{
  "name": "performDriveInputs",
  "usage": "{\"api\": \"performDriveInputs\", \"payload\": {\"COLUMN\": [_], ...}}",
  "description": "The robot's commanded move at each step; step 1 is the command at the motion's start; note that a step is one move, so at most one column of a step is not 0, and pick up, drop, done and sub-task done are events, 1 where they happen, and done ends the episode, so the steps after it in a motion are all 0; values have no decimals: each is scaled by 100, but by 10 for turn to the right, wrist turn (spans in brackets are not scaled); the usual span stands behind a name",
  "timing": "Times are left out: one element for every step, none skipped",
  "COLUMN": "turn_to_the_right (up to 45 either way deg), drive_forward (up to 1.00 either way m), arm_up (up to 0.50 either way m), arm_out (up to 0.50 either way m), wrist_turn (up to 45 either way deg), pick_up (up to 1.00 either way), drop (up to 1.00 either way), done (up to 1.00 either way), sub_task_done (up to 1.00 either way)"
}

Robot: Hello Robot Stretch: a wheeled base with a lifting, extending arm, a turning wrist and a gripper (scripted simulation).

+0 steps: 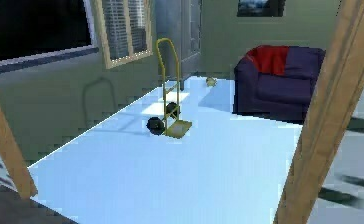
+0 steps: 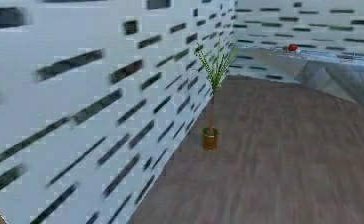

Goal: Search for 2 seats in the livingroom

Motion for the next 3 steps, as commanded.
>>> {"api": "performDriveInputs", "payload": {"turn_to_the_right": [0, 120, 0], "drive_forward": [35, 0, 60], "arm_up": [0, 0, 0], "arm_out": [0, 0, 0], "wrist_turn": [0, 0, 0], "pick_up": [0, 0, 0], "drop": [0, 0, 0], "done": [0, 0, 0], "sub_task_done": [0, 0, 0]}}
